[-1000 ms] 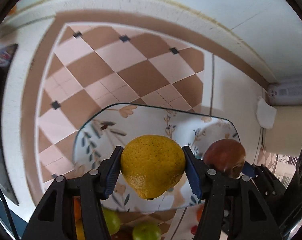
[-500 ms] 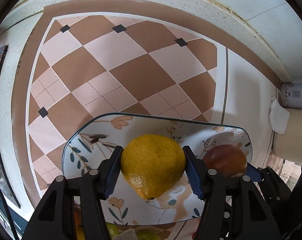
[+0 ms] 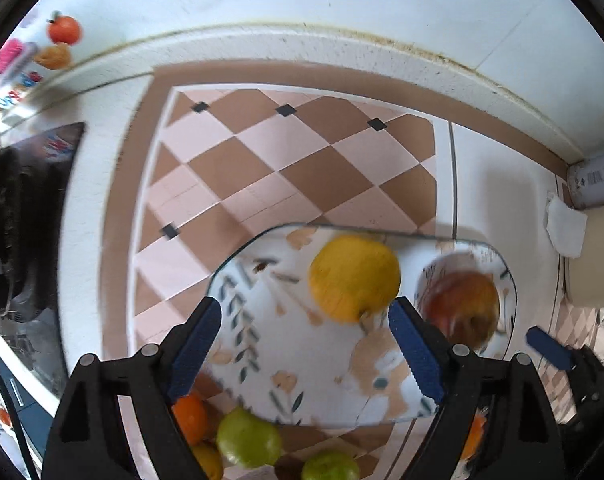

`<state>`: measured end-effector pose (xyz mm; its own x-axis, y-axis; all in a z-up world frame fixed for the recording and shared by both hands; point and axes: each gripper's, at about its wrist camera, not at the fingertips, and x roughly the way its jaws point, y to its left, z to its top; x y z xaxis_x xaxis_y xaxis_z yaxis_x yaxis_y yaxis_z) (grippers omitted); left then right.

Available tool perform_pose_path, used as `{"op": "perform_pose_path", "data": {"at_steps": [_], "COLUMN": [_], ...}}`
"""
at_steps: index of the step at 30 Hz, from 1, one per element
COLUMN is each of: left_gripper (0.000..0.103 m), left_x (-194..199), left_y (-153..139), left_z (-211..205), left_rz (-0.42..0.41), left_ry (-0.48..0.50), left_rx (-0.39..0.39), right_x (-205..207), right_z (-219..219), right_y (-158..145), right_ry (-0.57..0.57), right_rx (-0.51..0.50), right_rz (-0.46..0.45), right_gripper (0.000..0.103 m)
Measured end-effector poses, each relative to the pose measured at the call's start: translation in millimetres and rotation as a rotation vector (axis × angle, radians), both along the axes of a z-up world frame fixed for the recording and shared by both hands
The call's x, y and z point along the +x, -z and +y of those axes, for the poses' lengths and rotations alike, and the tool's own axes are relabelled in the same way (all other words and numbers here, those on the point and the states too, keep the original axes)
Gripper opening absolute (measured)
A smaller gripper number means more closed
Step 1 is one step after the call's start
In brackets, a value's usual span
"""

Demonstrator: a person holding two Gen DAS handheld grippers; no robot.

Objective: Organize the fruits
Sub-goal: 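Carry the lemon and pear onto the floral plate and open both tools, then grasp the red-brown orange with the left tool while the right tool grasps the large orange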

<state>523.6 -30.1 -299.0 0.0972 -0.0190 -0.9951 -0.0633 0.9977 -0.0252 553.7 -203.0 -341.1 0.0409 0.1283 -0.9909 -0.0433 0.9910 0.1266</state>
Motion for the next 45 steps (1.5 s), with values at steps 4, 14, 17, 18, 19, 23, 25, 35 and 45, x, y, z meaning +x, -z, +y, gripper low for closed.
{"op": "perform_pose_path", "data": {"at_steps": [4, 14, 17, 18, 19, 23, 25, 35, 45], "left_gripper": [0.086, 0.086, 0.086, 0.086, 0.086, 0.086, 0.086, 0.086, 0.086], "left_x": [-31.0, -85.5, -101.5, -107.0, -110.8, -128.5, -136.8, -168.3, -190.4], "left_y": [-21.8, -78.4, -91.0, -95.4, -98.7, -117.5, -127.4, -167.4, -183.9], "left_z": [4.4, 12.4, 11.5, 11.5, 11.8, 15.7, 17.1, 27.7, 33.4], "left_rz": [-0.052, -0.193, -0.218, -0.23, -0.238, -0.281, -0.301, -0.373, -0.394], "left_ry": [-0.001, 0.05, 0.078, 0.082, 0.085, 0.089, 0.091, 0.089, 0.082], "left_rx": [0.034, 0.046, 0.06, 0.06, 0.063, 0.064, 0.059, 0.03, -0.003], "right_x": [-22.4, -87.5, -104.1, -106.6, -112.5, -132.3, -140.4, -179.1, -195.8], "right_z": [-5.3, -6.6, -2.5, -1.7, -1.3, 1.5, 2.0, 4.0, 8.7], "right_y": [-23.2, -81.1, -97.6, -101.9, -109.7, -133.9, -144.2, -194.8, -214.0], "right_ry": [0.017, 0.061, 0.065, 0.069, 0.073, 0.079, 0.081, 0.085, 0.093], "right_rx": [-0.034, -0.044, -0.041, -0.038, -0.033, -0.016, -0.01, 0.009, 0.046], "right_rz": [-0.04, -0.119, -0.148, -0.155, -0.166, -0.201, -0.218, -0.296, -0.325], "right_gripper": [0.092, 0.092, 0.092, 0.092, 0.092, 0.092, 0.092, 0.092, 0.092]}}
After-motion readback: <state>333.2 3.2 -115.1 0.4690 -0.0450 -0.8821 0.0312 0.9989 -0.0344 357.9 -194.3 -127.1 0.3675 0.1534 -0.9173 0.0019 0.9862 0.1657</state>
